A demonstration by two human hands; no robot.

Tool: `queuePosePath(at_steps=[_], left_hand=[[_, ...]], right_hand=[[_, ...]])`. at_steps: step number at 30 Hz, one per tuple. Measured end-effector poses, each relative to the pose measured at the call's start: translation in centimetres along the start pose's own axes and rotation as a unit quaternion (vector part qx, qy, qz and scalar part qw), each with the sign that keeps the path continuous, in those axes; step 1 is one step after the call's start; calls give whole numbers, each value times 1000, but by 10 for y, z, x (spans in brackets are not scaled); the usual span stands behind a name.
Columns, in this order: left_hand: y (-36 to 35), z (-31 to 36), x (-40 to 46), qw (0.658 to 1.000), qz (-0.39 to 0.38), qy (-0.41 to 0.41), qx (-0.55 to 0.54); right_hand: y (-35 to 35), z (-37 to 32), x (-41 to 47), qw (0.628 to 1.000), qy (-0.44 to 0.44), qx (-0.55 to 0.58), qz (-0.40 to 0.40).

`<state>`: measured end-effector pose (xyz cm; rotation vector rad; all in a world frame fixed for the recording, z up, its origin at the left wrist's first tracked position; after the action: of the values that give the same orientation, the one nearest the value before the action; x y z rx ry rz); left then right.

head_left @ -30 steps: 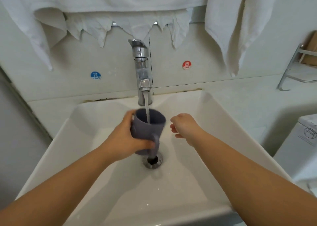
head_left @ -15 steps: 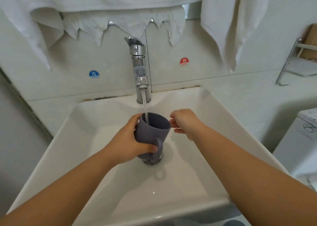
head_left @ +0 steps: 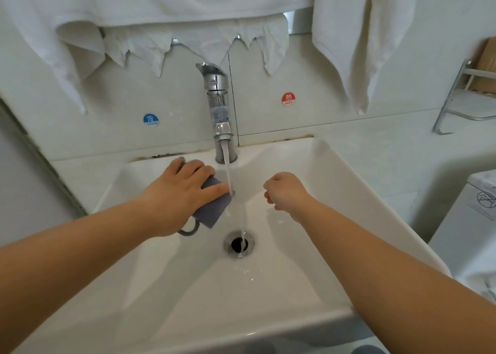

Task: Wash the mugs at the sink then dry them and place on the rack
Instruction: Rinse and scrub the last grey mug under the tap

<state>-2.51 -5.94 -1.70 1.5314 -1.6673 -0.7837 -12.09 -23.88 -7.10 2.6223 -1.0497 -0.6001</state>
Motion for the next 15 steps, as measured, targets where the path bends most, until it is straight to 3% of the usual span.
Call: queuePosePath(at_steps=[5, 15], left_hand=[[9, 13, 9, 993, 6, -71, 92], [9, 27, 23, 986, -41, -95, 130]], right_hand=[[0, 1, 1, 1000, 10, -18, 1], [2, 2, -1, 998, 32, -48, 7]])
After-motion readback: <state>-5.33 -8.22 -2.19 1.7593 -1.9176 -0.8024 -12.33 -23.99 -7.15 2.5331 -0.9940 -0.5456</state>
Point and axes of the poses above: each hand's wrist, its own x-axis towards the middle knuckle, its own y-axis out of the back of the hand, z = x × y, the point moved 4 cm from there along x, towards the middle knuckle, and after that the axes turned 4 degrees about -y, right-handed, at the moved point
